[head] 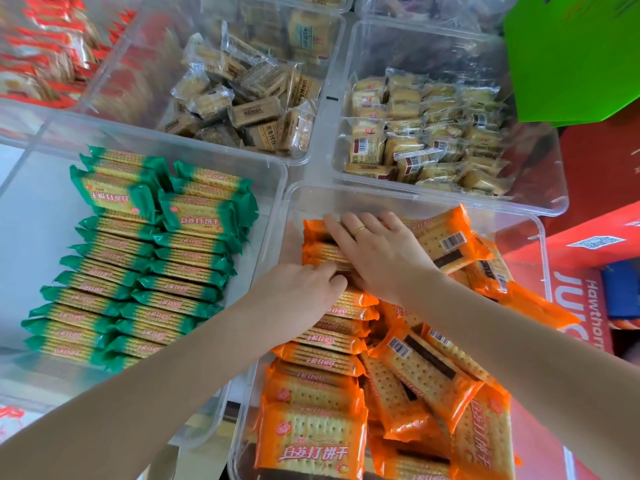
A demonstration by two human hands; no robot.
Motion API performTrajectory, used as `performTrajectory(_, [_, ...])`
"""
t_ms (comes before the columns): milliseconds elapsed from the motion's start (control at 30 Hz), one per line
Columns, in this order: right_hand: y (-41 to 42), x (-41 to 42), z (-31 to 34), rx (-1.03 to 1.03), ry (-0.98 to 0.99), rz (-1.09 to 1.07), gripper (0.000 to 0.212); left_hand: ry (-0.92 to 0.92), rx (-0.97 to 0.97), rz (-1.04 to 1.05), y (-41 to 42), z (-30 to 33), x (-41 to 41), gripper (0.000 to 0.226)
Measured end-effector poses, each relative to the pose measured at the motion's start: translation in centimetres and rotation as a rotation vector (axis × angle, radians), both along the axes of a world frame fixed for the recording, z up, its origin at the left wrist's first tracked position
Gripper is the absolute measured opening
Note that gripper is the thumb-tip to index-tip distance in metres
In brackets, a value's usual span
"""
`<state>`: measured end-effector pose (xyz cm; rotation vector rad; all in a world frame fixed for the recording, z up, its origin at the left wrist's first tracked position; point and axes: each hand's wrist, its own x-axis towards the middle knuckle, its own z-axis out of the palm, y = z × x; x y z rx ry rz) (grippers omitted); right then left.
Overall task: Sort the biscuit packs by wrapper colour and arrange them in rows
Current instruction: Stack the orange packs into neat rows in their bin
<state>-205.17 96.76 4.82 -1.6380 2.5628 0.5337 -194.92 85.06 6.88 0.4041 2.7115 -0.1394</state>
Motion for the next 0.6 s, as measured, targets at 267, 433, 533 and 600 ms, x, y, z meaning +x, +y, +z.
performTrajectory(267, [-1.0,-0.6,-0.2,-0.041,-0.129,-0.098,0.07,0.019,-0.012,0.002,0.1,0.2,0.1,0.023])
performTrajectory(433, [1.9,-1.7,3.6,-0.197,-0.155,-0.157,0.07,0.017,0.02,0.041,-0.1,0.2,0.0,0.025])
performTrajectory(533, [4.7,-2.3,4.9,-0.39,-0.071,-0.203,0.077,0.021,0.041,0.085,0.0,-0.3,-0.2,0.027])
performTrajectory(600, [5.9,-2.4,4.7,-0.444,-0.087,-0.228,0.079,0.03,0.026,0.097,0.1,-0.5,-0.8,0.026])
